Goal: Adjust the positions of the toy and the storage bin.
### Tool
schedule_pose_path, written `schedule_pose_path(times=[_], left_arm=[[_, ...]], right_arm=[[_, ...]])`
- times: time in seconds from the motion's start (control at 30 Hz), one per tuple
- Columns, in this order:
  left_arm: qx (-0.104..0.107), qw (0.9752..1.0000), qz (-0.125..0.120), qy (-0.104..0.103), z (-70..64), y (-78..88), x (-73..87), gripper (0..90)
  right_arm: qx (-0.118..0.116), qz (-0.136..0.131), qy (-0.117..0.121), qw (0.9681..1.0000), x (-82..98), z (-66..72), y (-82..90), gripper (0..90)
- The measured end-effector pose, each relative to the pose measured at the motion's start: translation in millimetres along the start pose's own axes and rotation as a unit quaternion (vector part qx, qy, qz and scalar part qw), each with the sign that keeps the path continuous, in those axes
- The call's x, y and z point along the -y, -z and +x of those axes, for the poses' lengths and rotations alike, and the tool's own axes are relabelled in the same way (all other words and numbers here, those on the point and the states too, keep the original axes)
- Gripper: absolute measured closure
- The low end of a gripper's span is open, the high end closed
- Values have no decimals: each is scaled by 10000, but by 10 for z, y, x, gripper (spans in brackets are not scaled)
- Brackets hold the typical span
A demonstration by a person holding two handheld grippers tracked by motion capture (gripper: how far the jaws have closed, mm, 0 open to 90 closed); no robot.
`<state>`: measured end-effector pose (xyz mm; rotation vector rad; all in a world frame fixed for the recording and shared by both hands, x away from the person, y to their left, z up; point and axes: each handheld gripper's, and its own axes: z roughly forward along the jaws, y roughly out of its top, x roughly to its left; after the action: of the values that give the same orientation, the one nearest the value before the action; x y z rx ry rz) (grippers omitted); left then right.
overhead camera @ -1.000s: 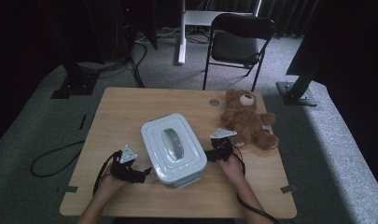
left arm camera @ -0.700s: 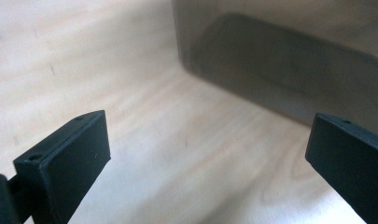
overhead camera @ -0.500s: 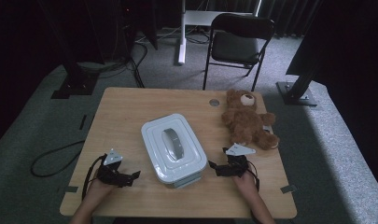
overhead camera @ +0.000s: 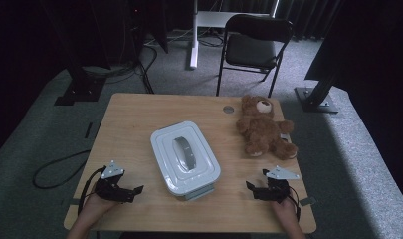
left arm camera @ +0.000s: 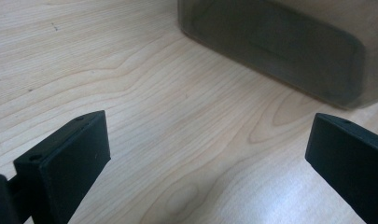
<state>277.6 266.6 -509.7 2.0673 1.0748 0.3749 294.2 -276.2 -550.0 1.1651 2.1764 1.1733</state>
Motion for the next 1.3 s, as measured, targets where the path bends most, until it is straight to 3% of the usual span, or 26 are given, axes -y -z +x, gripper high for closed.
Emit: schedule_pose_path(times=[0.27, 0.3, 0.4, 0.43, 0.63, 0.8, 1.17, 1.3], left_arm=[[14, 9999, -132, 16, -134, 125, -158, 19], [102, 9999, -122, -63, -181, 139, -227, 19], [103, 9996, -107, -246, -251, 159, -348, 18], [150, 9994, -118, -300, -271, 169, -391, 18], [299, 9985, -244, -386, -376, 182, -618, 18], [403, 9979, -301, -418, -475, 134, -790, 18], [565, 9948, -208, -816, -716, -40, -1127, 18], [590, 9947, -208, -819, -799, -96, -1214, 18]], right_arm=[[194, 157, -102, 9996, 139, -99, 90, 131], [192, 190, -59, 9996, 154, -112, 94, 131], [114, 163, -207, 9996, 161, -156, 89, 130], [188, 210, -222, 9994, 158, -158, 81, 130], [287, 401, -272, 9984, 148, -168, 47, 132], [513, 678, -157, 9963, 133, -138, -6, 127], [484, 675, -156, 9964, 134, -140, -6, 130], [484, 674, -159, 9964, 134, -141, -5, 130]])
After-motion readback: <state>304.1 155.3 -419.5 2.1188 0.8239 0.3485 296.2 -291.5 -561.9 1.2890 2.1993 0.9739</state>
